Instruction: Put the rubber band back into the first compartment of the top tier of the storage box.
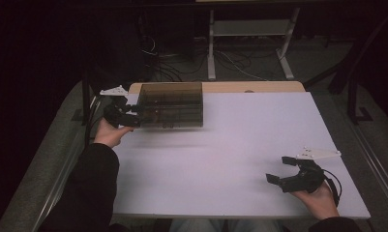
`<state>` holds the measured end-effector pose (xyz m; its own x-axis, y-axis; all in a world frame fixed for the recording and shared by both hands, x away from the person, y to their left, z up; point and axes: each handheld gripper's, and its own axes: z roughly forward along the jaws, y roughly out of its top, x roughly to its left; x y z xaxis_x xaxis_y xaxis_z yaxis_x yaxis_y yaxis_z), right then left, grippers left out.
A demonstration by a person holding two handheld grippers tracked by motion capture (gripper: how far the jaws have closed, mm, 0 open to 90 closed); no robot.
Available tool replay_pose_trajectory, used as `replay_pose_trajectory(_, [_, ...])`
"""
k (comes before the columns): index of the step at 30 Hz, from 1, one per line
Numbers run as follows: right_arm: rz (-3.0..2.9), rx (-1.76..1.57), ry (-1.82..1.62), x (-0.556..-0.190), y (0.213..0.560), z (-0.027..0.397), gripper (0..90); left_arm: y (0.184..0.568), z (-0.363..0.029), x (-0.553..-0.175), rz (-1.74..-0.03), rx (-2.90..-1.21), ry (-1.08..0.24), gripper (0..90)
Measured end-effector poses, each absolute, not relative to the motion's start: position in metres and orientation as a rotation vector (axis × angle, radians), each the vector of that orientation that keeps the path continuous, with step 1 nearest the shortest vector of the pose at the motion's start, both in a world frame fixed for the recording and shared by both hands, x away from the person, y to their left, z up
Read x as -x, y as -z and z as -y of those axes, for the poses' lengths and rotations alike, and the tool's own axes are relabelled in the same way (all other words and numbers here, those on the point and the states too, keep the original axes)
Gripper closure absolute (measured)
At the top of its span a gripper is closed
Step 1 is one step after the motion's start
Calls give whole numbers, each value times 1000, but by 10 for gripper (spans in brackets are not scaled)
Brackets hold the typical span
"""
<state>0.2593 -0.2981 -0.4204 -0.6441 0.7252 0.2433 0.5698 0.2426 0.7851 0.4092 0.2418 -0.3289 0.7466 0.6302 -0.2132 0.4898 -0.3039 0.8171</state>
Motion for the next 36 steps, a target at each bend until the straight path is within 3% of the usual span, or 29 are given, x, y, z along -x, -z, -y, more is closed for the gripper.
replay_pose_trajectory(17, [-2337,-1231,-1359,-259,420,298,7,329,-239,-387,-844,-1916,-186,4])
replay_pose_trajectory(36, [-2341,-1233,-1355,-259,421,298,7,341,-234,-360,-793,-1870,-240,0])
